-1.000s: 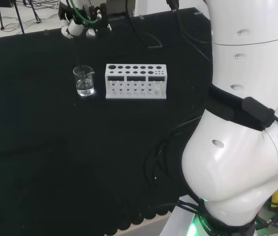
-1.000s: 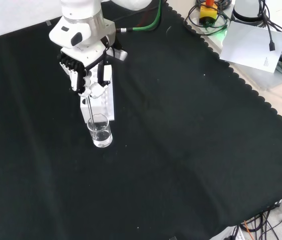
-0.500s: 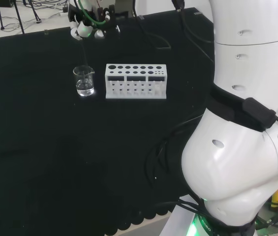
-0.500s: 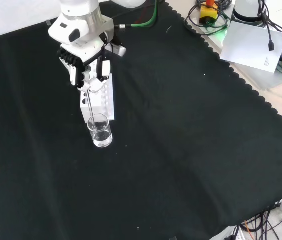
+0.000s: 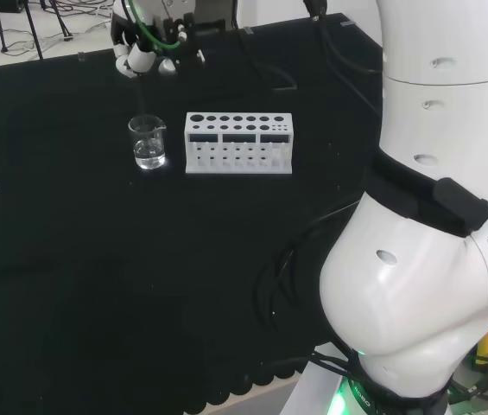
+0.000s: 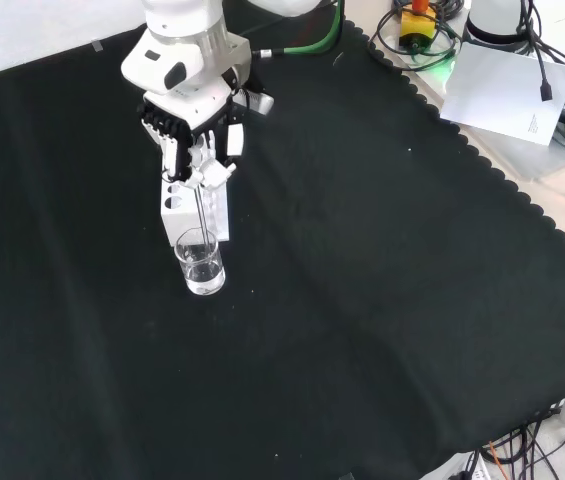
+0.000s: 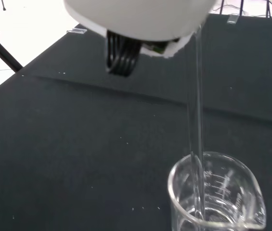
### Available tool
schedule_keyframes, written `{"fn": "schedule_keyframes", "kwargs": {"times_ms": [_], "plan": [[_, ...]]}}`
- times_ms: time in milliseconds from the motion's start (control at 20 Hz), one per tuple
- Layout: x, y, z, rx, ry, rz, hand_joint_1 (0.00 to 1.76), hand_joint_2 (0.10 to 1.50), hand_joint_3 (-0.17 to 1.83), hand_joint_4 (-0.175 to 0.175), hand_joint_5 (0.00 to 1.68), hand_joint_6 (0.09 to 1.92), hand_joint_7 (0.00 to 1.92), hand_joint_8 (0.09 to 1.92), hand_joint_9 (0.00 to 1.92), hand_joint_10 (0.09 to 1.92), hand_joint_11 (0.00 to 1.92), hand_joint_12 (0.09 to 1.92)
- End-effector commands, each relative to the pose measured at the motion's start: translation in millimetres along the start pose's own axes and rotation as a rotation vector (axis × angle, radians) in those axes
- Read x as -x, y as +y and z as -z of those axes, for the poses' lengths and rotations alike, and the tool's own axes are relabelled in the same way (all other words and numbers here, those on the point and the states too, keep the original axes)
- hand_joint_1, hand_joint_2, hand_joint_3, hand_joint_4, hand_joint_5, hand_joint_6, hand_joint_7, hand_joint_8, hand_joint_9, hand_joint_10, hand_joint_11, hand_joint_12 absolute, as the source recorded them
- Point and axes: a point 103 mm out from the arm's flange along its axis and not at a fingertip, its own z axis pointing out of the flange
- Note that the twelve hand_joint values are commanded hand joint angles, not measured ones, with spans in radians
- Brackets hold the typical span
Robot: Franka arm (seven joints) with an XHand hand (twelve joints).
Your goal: Stir in the beaker to the left of the white test tube rack with the glass rod.
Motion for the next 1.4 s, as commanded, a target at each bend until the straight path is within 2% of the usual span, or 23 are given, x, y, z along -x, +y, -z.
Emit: {"fn": "schedule_keyframes", "kwargs": {"times_ms": [50, 200, 400, 600, 800, 1200, 1400], "plan": [[-7, 22, -2, 0.002, 0.000, 0.021, 1.21, 0.57, 0.91, -0.175, 1.18, 0.95, 1.55, 1.06, 1.89, 0.75, 1.84, 0.74], [6, 26, -1, 0.006, -0.002, 0.007, 1.21, 0.57, 0.91, -0.175, 1.18, 0.95, 1.55, 1.06, 1.89, 0.75, 1.84, 0.74], [37, 13, 5, 0.009, -0.004, -0.041, 1.21, 0.57, 0.91, -0.175, 1.18, 0.95, 1.55, 1.06, 1.89, 0.75, 1.84, 0.74], [45, 2, 9, 0.010, -0.006, -0.059, 1.21, 0.57, 0.91, -0.175, 1.18, 0.95, 1.55, 1.06, 1.89, 0.75, 1.84, 0.74], [35, -7, 11, 0.003, -0.008, -0.048, 1.21, 0.57, 0.91, -0.175, 1.18, 0.95, 1.55, 1.06, 1.89, 0.76, 1.84, 0.74], [2, -10, 19, 0.015, -0.009, 0.007, 1.21, 0.57, 0.91, -0.175, 1.18, 0.95, 1.55, 1.06, 1.89, 0.76, 1.84, 0.74], [-1, -10, 21, 0.015, -0.017, 0.012, 1.21, 0.57, 0.91, -0.175, 1.18, 0.95, 1.55, 1.06, 1.89, 0.76, 1.84, 0.74]]}}
